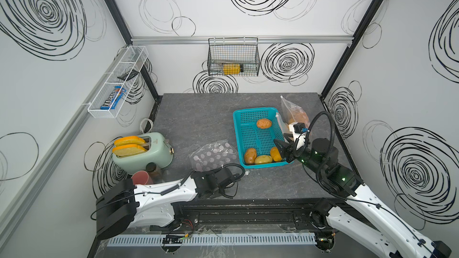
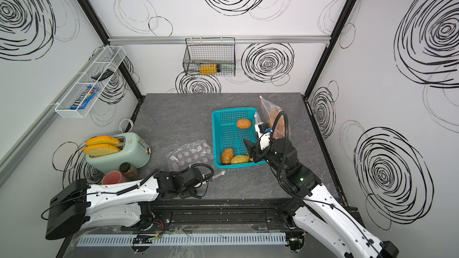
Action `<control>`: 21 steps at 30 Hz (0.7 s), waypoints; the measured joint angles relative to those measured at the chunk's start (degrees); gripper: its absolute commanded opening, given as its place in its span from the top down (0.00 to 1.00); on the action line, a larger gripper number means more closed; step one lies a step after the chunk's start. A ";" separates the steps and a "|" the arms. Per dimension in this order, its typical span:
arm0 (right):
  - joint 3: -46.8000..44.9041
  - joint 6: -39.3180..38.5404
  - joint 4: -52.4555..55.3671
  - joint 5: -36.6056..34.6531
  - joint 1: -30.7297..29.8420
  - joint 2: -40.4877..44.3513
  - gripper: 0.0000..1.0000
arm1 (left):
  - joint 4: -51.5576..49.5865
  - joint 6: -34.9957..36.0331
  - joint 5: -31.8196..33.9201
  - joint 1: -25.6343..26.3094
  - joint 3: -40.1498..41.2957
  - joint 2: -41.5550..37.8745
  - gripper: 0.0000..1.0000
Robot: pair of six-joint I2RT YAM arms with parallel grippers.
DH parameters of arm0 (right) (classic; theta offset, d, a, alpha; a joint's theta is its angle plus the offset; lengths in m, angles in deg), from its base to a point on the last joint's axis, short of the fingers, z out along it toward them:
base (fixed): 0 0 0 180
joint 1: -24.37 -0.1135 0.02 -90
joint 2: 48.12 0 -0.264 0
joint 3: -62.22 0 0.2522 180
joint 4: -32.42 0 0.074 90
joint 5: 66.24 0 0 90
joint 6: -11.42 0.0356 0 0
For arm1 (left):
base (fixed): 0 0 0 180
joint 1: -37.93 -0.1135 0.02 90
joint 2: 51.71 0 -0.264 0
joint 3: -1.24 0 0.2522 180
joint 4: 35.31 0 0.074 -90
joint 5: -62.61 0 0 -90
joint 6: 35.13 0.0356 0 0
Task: Put the potatoes into a zipper bag and zip it
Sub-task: Pick up the zipper food storage bag at the center of the board.
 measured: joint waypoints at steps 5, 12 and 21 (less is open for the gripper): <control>0.00 0.00 -0.15 -0.13 -0.17 -0.55 0.41 | 0.90 0.22 -0.48 0.00 0.00 0.07 0.25; 0.00 0.04 -0.44 -0.26 -0.33 -1.64 0.41 | 3.15 0.17 0.96 -0.04 -0.09 4.79 0.28; -0.07 0.04 -0.48 -0.46 -0.61 -1.73 0.40 | 4.83 -0.02 3.08 -1.64 -0.20 5.81 0.48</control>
